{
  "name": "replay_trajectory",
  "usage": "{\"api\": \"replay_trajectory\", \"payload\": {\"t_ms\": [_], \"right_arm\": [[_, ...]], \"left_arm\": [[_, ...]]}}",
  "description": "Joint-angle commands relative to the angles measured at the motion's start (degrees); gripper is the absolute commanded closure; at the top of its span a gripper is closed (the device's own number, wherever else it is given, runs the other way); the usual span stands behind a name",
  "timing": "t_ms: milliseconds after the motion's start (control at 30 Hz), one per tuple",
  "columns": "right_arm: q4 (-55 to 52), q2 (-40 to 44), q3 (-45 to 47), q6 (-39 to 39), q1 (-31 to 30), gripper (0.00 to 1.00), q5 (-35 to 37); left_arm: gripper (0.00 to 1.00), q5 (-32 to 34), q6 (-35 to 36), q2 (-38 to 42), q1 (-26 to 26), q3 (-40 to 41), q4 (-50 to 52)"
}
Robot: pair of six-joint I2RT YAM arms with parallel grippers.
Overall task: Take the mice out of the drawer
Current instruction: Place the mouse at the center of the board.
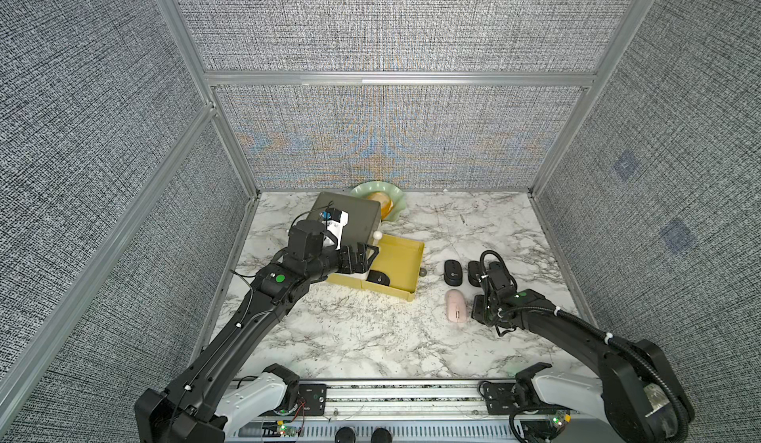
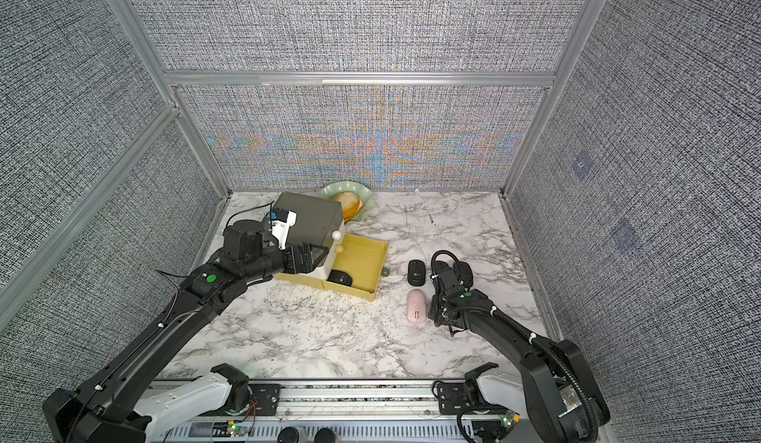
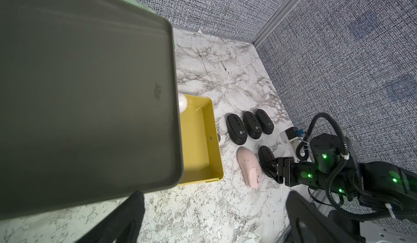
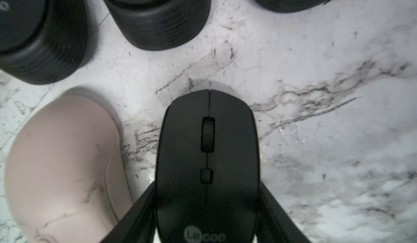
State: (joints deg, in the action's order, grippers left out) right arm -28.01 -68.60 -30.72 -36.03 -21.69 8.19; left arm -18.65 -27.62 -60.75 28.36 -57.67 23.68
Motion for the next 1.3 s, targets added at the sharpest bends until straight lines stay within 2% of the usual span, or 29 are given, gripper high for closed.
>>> {"api": "replay_trajectory", "payload": {"t_ms": [0,133,367,667,867,1000,1133,1267], "right_arm": [[-1.08,-0.43,-0.77,-0.17,0.47,0.34,-1.14],[-1.57,-0.35,-1.45,0.51,1.28,0.32,-1.07],[-1.59,-2.95,-2.94,2.77,2.95,0.33,-2.16],[-1.43,-7.36,-6.26,6.59,4.87,0.47,-4.49],[-3.90,-11.15,-9.59,9.33,5.64,0.48,-8.10],[-4.48,-12.43,-9.98,9.40,5.70,0.46,-8.49],[-5.25,-10.86,-10.10,8.79,5.78,0.36,-6.24],[-7.35,-8.55,-11.74,9.04,5.74,0.33,-5.91]], "left_arm": [[0.01,0.90,0.11,0.06,0.01,-0.06,-0.80],[0.01,1.20,0.09,0.08,-0.06,-0.26,-0.38],[0.01,1.50,-0.07,-0.55,-0.05,-0.25,-0.98],[0.01,2.14,-0.33,-1.16,-0.06,-0.23,-1.04],[0.01,2.94,-0.43,-1.43,-0.06,-0.71,-0.44],[0.01,3.36,-0.20,-1.80,-0.06,-1.55,-0.24],[0.01,3.59,0.10,-2.24,0.01,-2.60,0.30],[0.01,4.25,0.78,-2.19,-0.03,-3.62,0.69]]}}
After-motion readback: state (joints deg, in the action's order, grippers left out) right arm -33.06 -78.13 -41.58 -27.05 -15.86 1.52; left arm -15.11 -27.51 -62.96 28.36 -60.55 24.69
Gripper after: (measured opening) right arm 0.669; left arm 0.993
